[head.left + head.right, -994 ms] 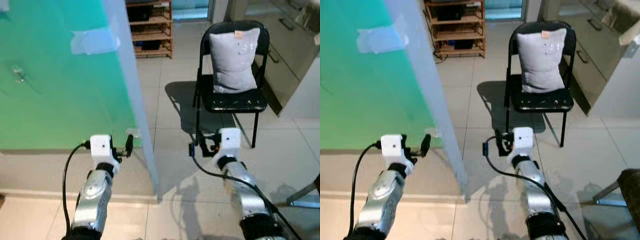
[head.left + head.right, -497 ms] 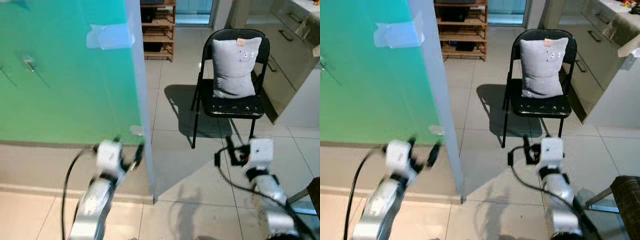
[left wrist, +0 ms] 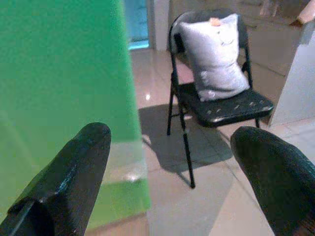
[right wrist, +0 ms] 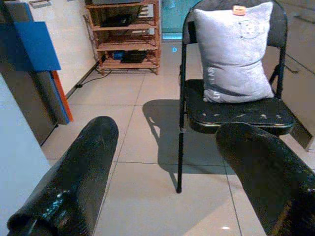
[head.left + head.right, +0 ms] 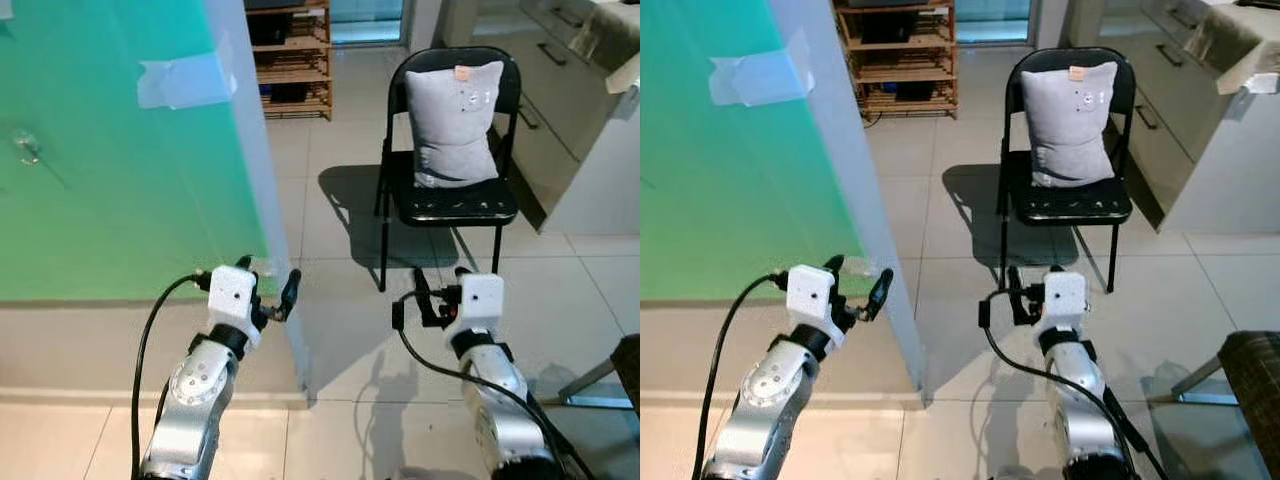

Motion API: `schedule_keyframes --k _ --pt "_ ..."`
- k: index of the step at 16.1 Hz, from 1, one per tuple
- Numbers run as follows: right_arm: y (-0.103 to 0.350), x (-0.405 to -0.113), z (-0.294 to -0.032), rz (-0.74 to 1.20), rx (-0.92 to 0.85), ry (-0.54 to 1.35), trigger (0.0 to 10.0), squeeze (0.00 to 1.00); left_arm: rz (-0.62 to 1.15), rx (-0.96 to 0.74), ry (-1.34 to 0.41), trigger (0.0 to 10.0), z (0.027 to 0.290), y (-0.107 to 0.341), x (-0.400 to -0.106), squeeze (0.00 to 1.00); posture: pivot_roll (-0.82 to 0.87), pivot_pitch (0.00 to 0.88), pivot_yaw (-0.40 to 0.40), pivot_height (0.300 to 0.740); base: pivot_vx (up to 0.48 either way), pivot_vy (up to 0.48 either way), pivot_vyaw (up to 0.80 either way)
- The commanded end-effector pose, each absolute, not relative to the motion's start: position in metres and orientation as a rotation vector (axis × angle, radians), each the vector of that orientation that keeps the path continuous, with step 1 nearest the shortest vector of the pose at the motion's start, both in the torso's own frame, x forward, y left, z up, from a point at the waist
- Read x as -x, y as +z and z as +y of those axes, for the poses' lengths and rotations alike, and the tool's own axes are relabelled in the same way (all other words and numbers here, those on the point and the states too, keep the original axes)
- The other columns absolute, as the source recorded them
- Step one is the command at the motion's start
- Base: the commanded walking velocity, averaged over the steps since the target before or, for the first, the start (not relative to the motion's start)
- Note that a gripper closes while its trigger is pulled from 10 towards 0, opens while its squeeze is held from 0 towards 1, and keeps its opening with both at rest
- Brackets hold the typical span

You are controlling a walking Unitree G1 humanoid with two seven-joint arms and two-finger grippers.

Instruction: Hang keys on a hook

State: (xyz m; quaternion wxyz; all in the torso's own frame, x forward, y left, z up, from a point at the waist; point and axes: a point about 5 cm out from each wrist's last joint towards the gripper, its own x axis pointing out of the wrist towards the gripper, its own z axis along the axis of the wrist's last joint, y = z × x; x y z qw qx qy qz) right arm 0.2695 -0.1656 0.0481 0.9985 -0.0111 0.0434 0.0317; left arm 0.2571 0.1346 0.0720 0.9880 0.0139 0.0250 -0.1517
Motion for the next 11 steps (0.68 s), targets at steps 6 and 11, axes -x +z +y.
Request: schedule_keyframes --k 6,11 --pt "0.0457 -0.2767 -0.1701 0.116 0.013 0.064 10.0 0.00 0.083 -0.068 -0.309 10.0 0.1338 0.0682 -0.2584 0.00 -0.23 0.000 0.107 0.740 0.000 0.000 0.00" --pt "0.0423 -0.2758 -0.1675 0.127 0.017 0.080 10.0 0.00 0.093 -0.045 -0.320 10.0 0.1299 0.0669 -0.2577 0.00 -0.23 0.000 0.108 0.740 0.000 0.094 0.00"
